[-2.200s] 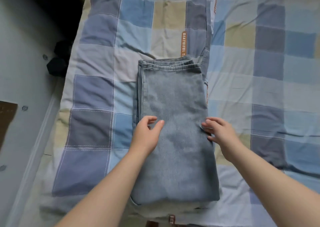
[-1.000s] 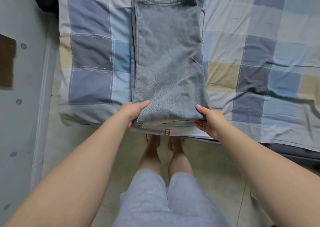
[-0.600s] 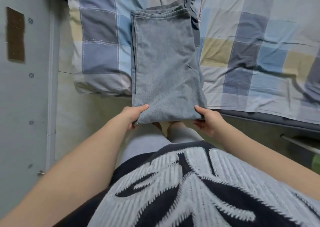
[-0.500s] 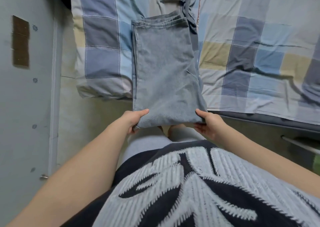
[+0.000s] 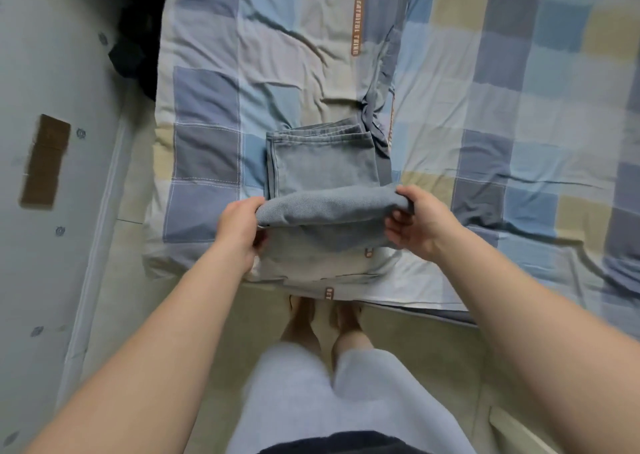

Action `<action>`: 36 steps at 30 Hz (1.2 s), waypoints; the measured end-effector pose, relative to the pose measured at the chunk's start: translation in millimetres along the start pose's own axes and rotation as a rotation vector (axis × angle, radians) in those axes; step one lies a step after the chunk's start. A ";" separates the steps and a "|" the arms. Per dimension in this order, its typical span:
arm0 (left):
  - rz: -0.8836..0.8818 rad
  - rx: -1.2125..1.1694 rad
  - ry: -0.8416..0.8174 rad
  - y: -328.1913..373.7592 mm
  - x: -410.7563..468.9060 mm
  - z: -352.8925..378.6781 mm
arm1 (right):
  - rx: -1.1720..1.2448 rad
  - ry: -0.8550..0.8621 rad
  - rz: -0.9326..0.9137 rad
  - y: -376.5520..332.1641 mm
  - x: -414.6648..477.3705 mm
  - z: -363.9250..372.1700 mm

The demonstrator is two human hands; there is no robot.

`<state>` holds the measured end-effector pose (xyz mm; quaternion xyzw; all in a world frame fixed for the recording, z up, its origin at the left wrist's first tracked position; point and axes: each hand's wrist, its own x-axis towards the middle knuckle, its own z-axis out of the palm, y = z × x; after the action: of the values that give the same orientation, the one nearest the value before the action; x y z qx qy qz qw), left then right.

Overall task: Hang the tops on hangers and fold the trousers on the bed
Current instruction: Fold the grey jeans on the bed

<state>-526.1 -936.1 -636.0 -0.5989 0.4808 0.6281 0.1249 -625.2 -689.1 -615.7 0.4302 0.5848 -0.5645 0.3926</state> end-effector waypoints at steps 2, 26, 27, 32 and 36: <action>-0.021 -0.108 0.011 15.9 20.5 11.7 | 0.017 -0.001 0.014 -23.7 21.3 16.0; 0.714 1.082 0.062 -31.3 206.3 54.2 | -1.156 0.052 -0.936 -17.6 233.4 50.3; 0.678 0.988 0.102 -35.5 207.5 51.5 | -1.131 0.119 -0.935 -10.5 235.6 42.3; 0.415 0.451 0.065 -33.3 217.2 50.1 | -0.599 0.028 -0.597 -0.5 244.4 23.5; 0.195 0.314 0.072 -16.9 227.6 59.2 | -0.522 -0.046 -0.387 -7.6 253.3 23.3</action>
<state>-608.3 -978.3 -852.9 -0.5447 0.6328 0.5328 0.1380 -714.5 -697.1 -853.9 0.1828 0.7718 -0.4692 0.3882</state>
